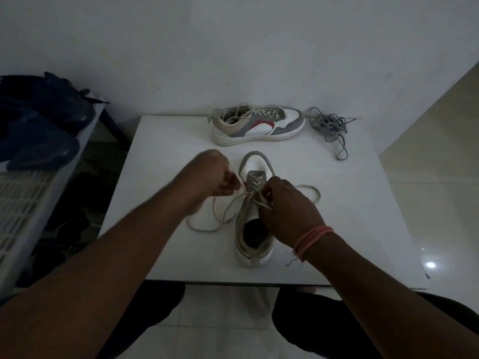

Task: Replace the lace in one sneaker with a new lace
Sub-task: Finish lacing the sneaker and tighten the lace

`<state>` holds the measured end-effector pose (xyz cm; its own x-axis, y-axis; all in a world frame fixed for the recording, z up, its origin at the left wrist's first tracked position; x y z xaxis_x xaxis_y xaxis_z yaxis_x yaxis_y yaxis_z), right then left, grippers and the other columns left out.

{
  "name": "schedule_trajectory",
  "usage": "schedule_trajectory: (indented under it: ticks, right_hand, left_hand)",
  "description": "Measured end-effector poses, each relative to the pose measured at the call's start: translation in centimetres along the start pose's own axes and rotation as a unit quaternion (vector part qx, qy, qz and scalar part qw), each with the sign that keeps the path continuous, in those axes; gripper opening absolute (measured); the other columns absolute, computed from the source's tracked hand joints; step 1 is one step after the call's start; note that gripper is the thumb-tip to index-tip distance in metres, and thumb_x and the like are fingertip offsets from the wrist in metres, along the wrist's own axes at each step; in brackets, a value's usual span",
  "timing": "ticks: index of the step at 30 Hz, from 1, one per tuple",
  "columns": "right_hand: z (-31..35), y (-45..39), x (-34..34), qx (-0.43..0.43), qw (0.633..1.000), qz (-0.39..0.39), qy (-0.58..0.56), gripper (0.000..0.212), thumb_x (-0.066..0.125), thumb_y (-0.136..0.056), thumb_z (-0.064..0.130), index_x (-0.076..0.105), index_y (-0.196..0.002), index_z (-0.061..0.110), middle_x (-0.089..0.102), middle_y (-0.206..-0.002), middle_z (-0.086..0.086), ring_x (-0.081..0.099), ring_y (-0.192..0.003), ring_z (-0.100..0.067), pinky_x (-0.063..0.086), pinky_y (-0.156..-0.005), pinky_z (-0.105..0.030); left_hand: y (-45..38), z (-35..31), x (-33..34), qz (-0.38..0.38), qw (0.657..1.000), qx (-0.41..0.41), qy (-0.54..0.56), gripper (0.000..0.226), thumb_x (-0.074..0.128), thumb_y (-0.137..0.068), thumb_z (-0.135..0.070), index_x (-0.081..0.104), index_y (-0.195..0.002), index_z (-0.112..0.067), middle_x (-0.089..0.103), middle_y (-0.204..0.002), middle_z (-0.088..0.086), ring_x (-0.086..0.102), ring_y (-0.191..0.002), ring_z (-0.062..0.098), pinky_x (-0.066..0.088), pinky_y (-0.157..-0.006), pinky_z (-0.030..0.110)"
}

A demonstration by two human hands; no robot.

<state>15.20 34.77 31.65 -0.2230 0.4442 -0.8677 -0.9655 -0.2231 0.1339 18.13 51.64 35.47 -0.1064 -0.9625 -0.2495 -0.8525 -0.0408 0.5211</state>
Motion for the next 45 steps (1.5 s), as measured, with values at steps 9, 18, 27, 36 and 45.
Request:
schedule_trajectory:
  ticks: [9,18,27,36,45]
  right_hand:
    - [-0.4,-0.1,-0.5,0.029,0.998,-0.030,0.053,0.025,0.056,-0.090,0.050,0.057,-0.105,0.030,0.063,-0.101,0.007,0.058,-0.098,-0.018,0.031,-0.097,-0.045]
    - [-0.8,-0.5,-1.3,0.018,0.997,-0.043,0.054,0.032,0.054,-0.091,0.057,0.069,-0.095,0.029,0.069,-0.093,0.010,0.058,-0.099,-0.018,0.025,-0.094,-0.042]
    - [-0.5,-0.4,-0.9,0.048,0.995,-0.052,0.069,0.041,0.056,-0.087,0.057,0.061,-0.116,0.028,0.057,-0.116,0.003,0.048,-0.115,-0.024,0.030,-0.100,-0.048]
    - [-1.5,-0.6,-0.3,0.108,0.994,-0.007,0.027,0.057,0.056,-0.089,0.057,0.050,-0.130,0.019,0.056,-0.125,-0.008,0.050,-0.118,-0.032,0.038,-0.100,-0.049]
    - [-1.8,-1.1,-0.4,0.121,0.990,0.032,-0.059,0.044,0.065,-0.089,0.046,0.055,-0.116,0.013,0.065,-0.107,-0.008,0.062,-0.097,-0.027,0.052,-0.085,-0.040]
  left_hand:
    - [0.0,-1.0,-4.3,-0.087,0.955,0.074,-0.274,0.019,0.060,-0.098,-0.037,0.065,-0.092,-0.020,0.058,-0.074,-0.001,0.051,-0.061,0.015,0.038,-0.056,0.025]
    - [0.5,-1.4,-1.6,0.127,0.976,0.068,0.163,0.023,0.049,-0.100,-0.013,0.062,-0.081,-0.012,0.070,-0.099,0.013,0.063,-0.089,0.025,0.050,-0.081,0.035]
    - [0.1,0.7,-1.3,0.005,0.921,0.032,-0.388,0.031,0.059,-0.096,-0.050,0.066,-0.097,-0.020,0.067,-0.087,0.002,0.059,-0.070,0.016,0.048,-0.064,0.030]
    - [0.8,-3.2,-3.7,0.144,0.937,0.075,0.311,0.032,0.059,-0.092,-0.026,0.056,-0.062,-0.014,0.067,-0.083,0.009,0.064,-0.090,0.020,0.045,-0.078,0.031]
    - [1.8,0.6,-2.7,0.144,0.965,-0.181,-0.122,0.047,0.048,-0.103,-0.049,0.046,-0.067,-0.018,0.045,-0.059,0.000,0.022,-0.041,0.008,0.020,-0.040,0.018]
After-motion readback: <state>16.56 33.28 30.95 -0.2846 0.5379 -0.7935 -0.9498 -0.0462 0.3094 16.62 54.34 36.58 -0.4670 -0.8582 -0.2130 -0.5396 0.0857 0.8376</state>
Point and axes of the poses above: each hand's wrist, its own y-axis away from the middle knuckle, its own x-axis out of the palm, z = x × y, the point moved 3 cm from there along -y, towards the middle knuckle
